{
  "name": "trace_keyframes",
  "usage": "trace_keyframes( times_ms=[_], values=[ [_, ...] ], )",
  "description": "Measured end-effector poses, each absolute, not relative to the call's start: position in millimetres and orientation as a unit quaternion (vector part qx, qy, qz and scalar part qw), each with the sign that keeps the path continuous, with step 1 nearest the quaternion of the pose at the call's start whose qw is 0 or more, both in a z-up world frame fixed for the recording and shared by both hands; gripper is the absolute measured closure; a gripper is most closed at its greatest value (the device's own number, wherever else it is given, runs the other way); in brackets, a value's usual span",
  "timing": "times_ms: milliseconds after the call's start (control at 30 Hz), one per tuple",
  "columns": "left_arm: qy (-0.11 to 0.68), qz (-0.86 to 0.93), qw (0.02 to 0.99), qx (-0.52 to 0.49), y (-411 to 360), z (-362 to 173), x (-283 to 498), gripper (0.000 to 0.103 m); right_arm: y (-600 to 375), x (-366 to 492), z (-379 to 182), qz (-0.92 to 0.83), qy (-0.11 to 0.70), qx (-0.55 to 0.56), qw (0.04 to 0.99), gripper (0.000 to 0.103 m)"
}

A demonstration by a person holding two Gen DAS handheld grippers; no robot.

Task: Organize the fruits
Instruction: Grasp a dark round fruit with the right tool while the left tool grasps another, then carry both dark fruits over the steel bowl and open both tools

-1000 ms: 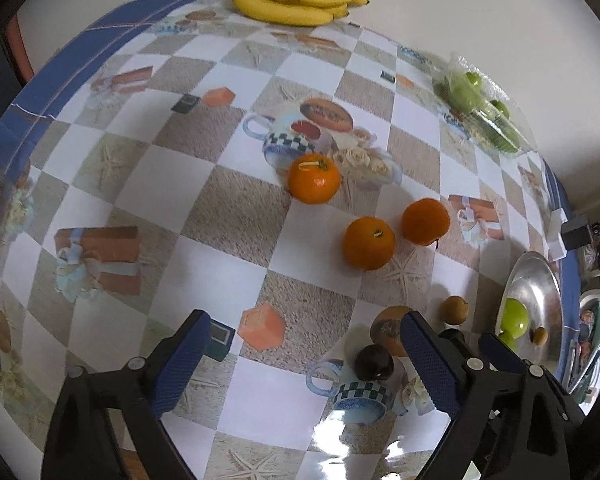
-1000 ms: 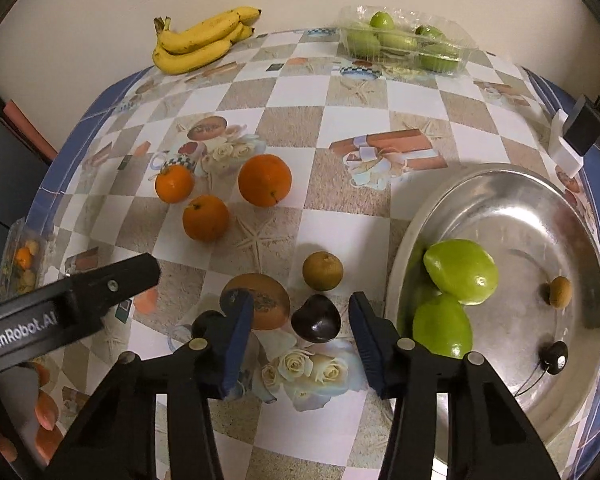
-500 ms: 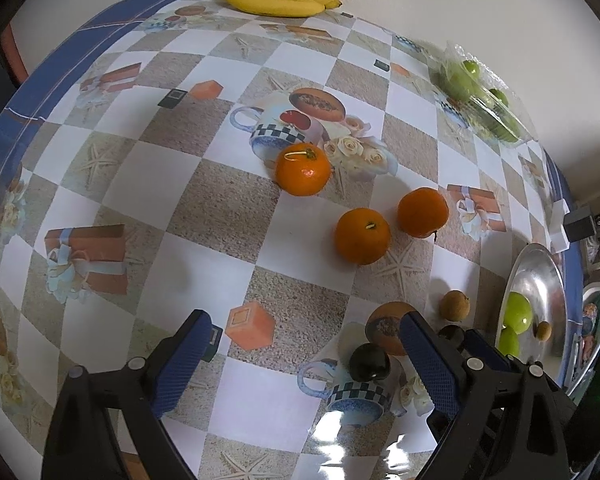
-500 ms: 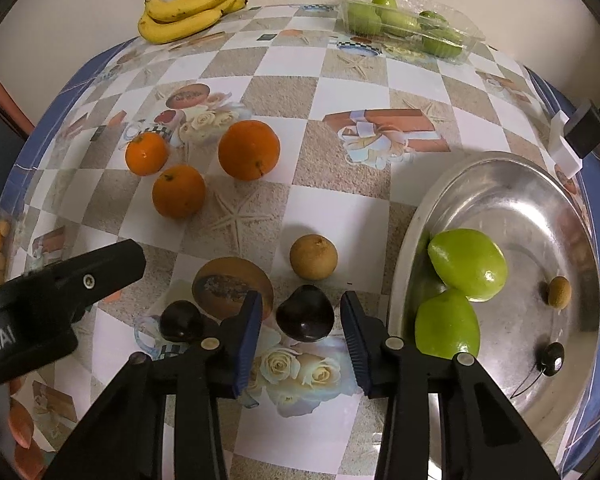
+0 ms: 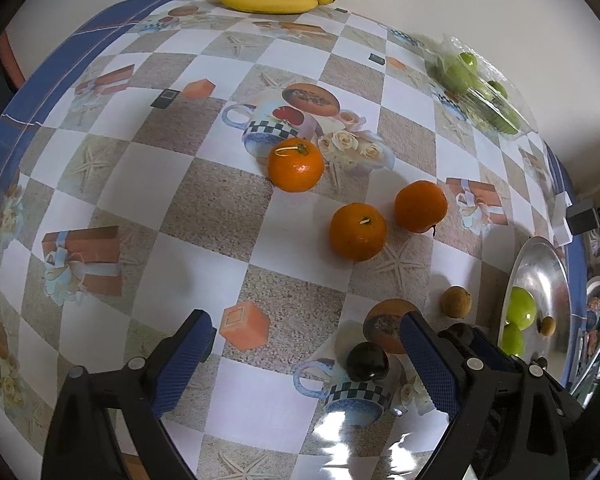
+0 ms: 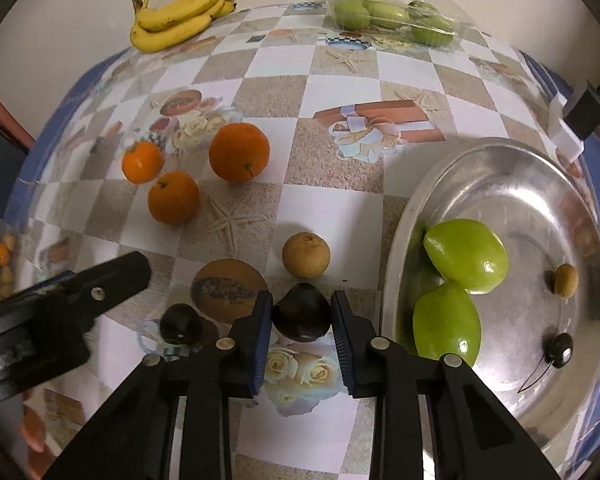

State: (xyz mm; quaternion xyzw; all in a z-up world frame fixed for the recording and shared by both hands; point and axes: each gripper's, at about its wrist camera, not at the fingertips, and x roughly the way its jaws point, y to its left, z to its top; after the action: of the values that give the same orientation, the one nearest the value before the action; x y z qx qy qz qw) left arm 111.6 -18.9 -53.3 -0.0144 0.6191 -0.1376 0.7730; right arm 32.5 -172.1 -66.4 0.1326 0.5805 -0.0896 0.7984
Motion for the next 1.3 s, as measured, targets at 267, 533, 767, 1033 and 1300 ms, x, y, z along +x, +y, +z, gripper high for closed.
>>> trace_keyframes(
  times_ms=[267, 533, 767, 1033, 1300],
  values=[
    [0.62, -0.149, 0.77, -0.016, -24, -52, 108, 0.012, -182, 19, -31, -0.099, 0.549, 0.16, 0.814, 0.072],
    [0.637, -0.172, 0.751, -0.007, -40, -64, 100, 0.029, -202, 9, -23, -0.127, 0.539, 0.182, 0.813, 0.072],
    [0.645, -0.183, 0.741, 0.023, -59, -75, 91, 0.047, -205, 6, -24, -0.127, 0.54, 0.19, 0.81, 0.072],
    [0.642, -0.182, 0.744, 0.048, -69, -75, 85, 0.07, -209, 4, -22, -0.127, 0.535, 0.198, 0.811, 0.072],
    [0.635, -0.18, 0.749, 0.054, -79, -70, 81, 0.075, -214, 0, -16, -0.127, 0.527, 0.209, 0.814, 0.072]
  ],
)
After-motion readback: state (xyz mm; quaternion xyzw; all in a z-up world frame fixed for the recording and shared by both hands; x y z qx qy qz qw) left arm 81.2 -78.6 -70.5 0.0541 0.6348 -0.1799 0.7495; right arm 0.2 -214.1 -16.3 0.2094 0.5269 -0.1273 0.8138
